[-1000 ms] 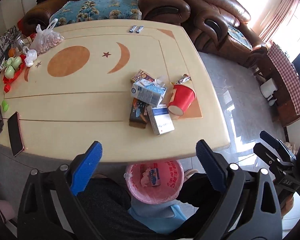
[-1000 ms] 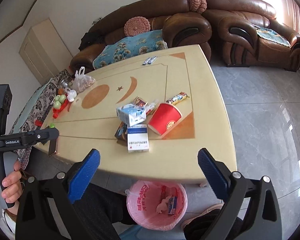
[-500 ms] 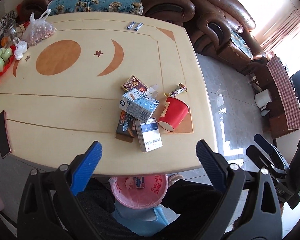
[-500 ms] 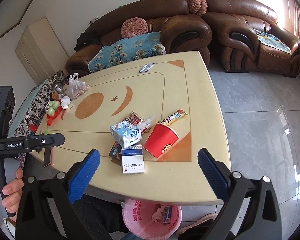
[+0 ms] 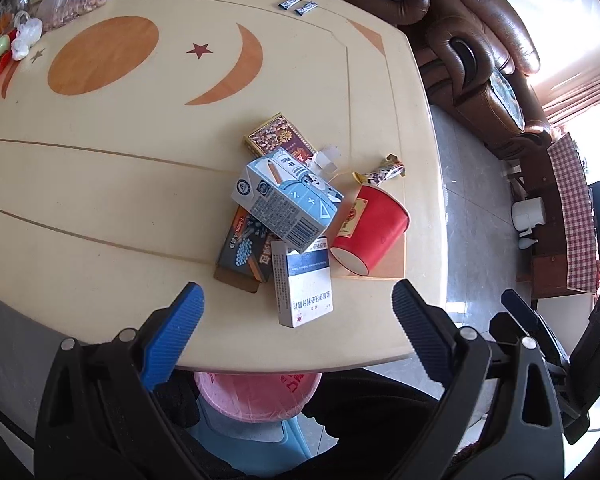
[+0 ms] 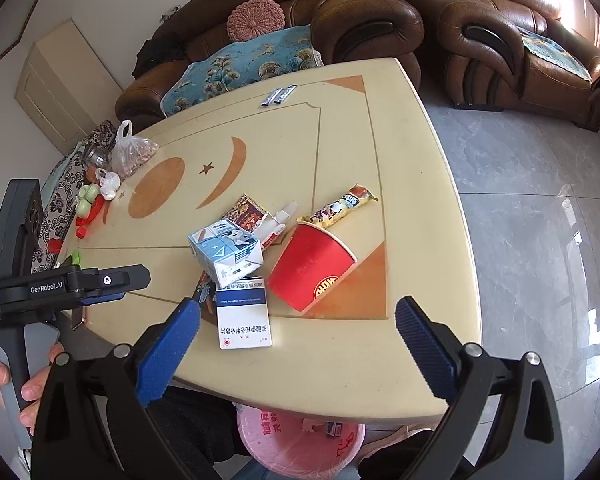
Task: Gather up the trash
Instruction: 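Raise both tools from the bin back toward the table, then grasp the white milk carton with the left tool while the right tool grasps the red cup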
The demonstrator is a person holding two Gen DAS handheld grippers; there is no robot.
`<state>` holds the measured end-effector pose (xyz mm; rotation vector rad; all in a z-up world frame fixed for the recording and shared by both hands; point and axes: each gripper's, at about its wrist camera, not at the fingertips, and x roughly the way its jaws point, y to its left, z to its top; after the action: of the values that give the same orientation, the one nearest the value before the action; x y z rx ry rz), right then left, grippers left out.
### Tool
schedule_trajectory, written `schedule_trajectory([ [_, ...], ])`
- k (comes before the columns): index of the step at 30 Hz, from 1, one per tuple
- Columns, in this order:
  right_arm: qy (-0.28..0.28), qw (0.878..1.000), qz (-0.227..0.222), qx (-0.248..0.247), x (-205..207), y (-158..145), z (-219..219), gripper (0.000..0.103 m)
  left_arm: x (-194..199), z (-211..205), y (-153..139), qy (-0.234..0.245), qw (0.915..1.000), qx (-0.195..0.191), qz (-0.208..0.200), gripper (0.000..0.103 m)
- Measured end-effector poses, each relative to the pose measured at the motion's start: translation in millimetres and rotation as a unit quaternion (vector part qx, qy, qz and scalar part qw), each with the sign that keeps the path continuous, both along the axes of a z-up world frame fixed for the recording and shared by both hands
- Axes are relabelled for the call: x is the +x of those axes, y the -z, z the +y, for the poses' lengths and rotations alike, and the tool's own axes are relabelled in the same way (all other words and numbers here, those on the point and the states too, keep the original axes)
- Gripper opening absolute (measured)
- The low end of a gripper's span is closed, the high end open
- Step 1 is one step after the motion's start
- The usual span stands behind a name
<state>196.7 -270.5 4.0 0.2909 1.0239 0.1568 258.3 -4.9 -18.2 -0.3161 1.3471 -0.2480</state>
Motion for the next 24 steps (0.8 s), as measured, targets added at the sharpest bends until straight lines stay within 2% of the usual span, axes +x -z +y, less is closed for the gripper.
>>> schedule_trajectory([
  [9, 0.001, 0.999, 0.036, 0.013, 26.7, 36.4, 0.9, 0.096, 22.2, 4.9, 31.1, -0.057, 0.9978, -0.031, 0.011, 0.093],
  [15, -0.004, 0.998, 0.063, 0.016, 41.3, 62.6, 4.1, 0.096, 33.5, 8.4, 62.8, -0.094, 0.9927, -0.069, 0.030, 0.093],
  [24, 0.007, 0.994, 0.100, 0.030, 64.4, 98.2, 2.5, 0.096, 53.6, 3.7, 87.4, -0.111, 0.9901, -0.077, 0.038, 0.093],
])
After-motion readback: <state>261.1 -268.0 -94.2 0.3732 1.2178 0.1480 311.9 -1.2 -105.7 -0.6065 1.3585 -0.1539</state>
